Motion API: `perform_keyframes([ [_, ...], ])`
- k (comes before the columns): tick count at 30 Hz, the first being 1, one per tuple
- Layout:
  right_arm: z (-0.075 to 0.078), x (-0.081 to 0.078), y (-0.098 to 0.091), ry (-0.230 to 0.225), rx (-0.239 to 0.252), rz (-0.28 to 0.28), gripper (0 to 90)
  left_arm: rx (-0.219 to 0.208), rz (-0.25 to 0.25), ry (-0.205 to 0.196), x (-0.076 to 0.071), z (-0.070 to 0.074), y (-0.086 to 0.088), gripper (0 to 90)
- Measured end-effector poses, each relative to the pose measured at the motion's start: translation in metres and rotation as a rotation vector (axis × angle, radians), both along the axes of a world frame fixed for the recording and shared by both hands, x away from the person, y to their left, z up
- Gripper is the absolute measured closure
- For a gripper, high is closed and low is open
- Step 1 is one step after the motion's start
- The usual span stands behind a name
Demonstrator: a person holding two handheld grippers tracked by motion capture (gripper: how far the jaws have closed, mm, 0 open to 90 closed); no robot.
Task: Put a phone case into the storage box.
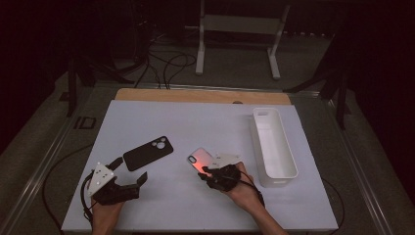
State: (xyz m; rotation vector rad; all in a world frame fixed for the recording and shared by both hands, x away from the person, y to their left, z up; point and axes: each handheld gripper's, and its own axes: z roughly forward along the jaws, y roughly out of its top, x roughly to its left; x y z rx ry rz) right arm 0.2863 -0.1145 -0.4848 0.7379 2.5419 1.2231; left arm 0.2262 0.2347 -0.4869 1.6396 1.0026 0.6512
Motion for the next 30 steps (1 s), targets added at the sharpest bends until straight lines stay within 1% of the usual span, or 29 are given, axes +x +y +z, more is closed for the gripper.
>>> perform_keyframes([
  [1, 0.004, -0.001, -0.005, -0.007, 0.028, -0.014, 69.5, 0.000, 0.000, 0.000, 0.000, 0.000, 0.000, 0.7],
  [3, 0.011, -0.003, -0.017, -0.037, 0.079, -0.032, 67.1, -0.001, 0.001, 0.000, 0.000, 0.000, 0.000, 0.6],
  [4, 0.014, -0.004, -0.022, -0.038, 0.103, -0.043, 66.2, -0.001, 0.001, 0.000, 0.000, 0.000, 0.000, 0.6],
  [8, 0.025, -0.012, -0.043, -0.084, 0.172, -0.076, 62.5, -0.005, 0.005, -0.002, 0.000, 0.000, 0.000, 0.7],
  [9, 0.025, -0.012, -0.043, -0.084, 0.172, -0.076, 62.5, -0.005, 0.005, -0.002, 0.000, 0.000, 0.000, 0.6],
  [11, 0.028, -0.019, -0.059, -0.107, 0.213, -0.102, 57.9, -0.006, 0.008, -0.002, 0.000, 0.000, 0.001, 0.6],
  [14, 0.027, -0.027, -0.077, -0.137, 0.262, -0.131, 52.0, -0.009, 0.007, -0.001, 0.000, 0.000, 0.002, 0.6],
  [18, 0.026, -0.035, -0.095, -0.167, 0.312, -0.133, 45.1, -0.013, 0.008, -0.003, 0.000, 0.001, 0.002, 0.6],
  [20, 0.025, -0.039, -0.104, -0.183, 0.342, -0.162, 38.0, -0.021, 0.008, -0.006, 0.000, 0.001, 0.002, 0.6],
  [22, 0.026, -0.041, -0.112, -0.198, 0.357, -0.187, 34.2, -0.022, 0.004, -0.007, -0.001, 0.001, 0.002, 0.6],
  [24, 0.028, -0.042, -0.120, -0.215, 0.383, -0.217, 26.1, -0.020, 0.002, -0.008, -0.001, 0.001, 0.002, 0.6],
  [26, 0.029, -0.042, -0.125, -0.223, 0.398, -0.230, 21.1, -0.021, -0.001, -0.008, -0.001, 0.001, 0.002, 0.6],
  [27, 0.029, -0.042, -0.126, -0.229, 0.404, -0.237, 18.9, -0.020, -0.002, -0.008, -0.001, 0.001, 0.002, 0.6],
  [30, 0.028, -0.041, -0.128, -0.229, 0.397, -0.239, 16.2, -0.018, -0.005, -0.005, 0.000, 0.001, 0.001, 0.6],
])
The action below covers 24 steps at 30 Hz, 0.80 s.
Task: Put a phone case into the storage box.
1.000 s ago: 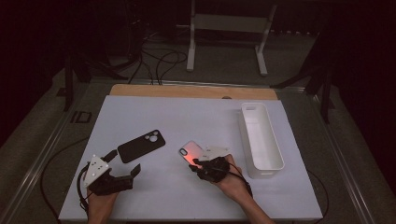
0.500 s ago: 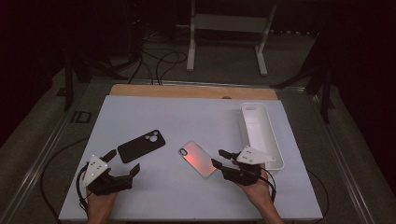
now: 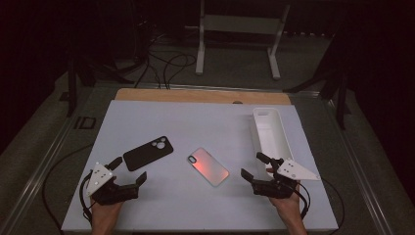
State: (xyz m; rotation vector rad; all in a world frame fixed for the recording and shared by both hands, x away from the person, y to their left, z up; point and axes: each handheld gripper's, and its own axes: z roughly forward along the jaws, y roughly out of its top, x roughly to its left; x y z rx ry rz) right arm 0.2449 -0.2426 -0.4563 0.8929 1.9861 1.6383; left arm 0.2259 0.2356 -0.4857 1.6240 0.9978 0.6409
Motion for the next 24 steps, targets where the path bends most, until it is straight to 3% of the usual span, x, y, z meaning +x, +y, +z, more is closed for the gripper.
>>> perform_keyframes([
  [10, 0.000, 0.010, 0.005, 0.083, -0.060, 0.009, 10.0, 0.002, 0.001, 0.007, 0.001, -0.001, -0.001, 0.6],
  [17, 0.008, 0.021, 0.022, 0.108, -0.152, 0.054, 9.5, 0.003, 0.008, 0.011, 0.001, -0.002, 0.000, 0.6],
  [24, 0.021, 0.032, 0.045, 0.154, -0.288, 0.071, 9.5, 0.006, 0.005, 0.014, 0.001, -0.002, -0.001, 0.6],
])
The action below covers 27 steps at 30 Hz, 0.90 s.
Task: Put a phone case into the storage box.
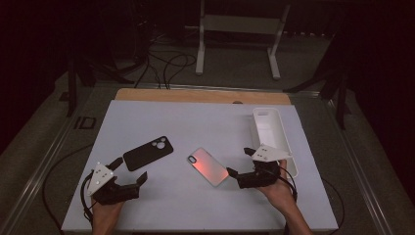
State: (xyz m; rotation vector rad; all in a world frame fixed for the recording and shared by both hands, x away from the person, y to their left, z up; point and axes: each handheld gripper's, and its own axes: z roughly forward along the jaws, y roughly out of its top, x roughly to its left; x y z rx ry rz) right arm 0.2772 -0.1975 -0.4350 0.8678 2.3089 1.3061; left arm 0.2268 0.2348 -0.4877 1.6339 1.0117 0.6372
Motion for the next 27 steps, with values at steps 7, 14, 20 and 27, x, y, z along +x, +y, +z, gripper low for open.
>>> perform_keyframes([
  [7, 0.010, 0.009, 0.027, 0.036, -0.106, 0.024, 9.5, -0.001, -0.002, 0.000, 0.000, 0.000, -0.001, 0.6],
  [14, 0.008, 0.021, 0.059, 0.105, -0.214, 0.057, 9.5, -0.002, -0.001, 0.000, 0.000, 0.000, 0.000, 0.6],
  [20, -0.003, 0.031, 0.080, 0.158, -0.299, 0.079, 8.8, -0.003, -0.001, -0.002, 0.000, 0.000, 0.000, 0.6],
  [27, -0.021, 0.040, 0.095, 0.198, -0.380, 0.083, 8.7, 0.000, -0.001, -0.001, 0.000, 0.000, 0.000, 0.6],
])
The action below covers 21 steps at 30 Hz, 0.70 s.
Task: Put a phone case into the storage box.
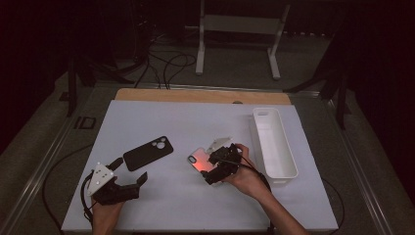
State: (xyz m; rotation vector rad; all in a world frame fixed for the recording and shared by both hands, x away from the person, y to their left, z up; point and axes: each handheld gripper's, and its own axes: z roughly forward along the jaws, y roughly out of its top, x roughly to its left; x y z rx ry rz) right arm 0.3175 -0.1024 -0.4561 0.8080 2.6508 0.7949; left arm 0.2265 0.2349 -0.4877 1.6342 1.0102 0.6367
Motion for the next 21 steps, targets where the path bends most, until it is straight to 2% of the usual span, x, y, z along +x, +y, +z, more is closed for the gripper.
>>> perform_keyframes([
  [12, -0.032, 0.015, 0.010, 0.079, -0.092, -0.028, 8.0, -0.001, 0.001, 0.000, 0.000, 0.000, 0.000, 0.6],
  [21, -0.046, 0.017, 0.012, 0.121, -0.124, -0.028, 8.1, -0.002, 0.006, 0.001, 0.000, 0.000, 0.001, 0.6],
])
